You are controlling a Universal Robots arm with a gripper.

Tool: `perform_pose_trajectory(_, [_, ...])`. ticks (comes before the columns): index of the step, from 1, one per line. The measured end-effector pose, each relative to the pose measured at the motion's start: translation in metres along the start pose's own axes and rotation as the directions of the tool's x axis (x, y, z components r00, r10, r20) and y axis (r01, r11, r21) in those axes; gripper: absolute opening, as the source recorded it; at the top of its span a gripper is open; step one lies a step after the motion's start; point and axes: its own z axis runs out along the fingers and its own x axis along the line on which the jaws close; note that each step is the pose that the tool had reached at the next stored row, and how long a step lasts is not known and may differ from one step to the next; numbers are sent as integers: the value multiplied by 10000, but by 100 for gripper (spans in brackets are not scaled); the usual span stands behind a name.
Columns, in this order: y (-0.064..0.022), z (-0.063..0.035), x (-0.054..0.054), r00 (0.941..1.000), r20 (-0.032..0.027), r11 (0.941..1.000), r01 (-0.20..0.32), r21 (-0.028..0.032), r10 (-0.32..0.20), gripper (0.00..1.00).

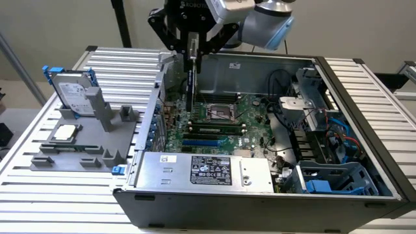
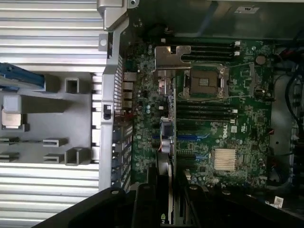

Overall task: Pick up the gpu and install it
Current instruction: 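Pick up the gpu and move the gpu toward the slot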

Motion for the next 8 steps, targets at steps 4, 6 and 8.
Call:
perform_pose_trajectory(4, [1, 68, -184, 10000, 0, 10000, -1, 42, 1, 0])
perform_pose_trajectory(6, [4, 103, -277, 10000, 0, 10000, -2, 47, 2, 0])
perform_pose_trajectory(8, [6, 138, -368, 10000, 2, 10000, -11, 46, 11, 0])
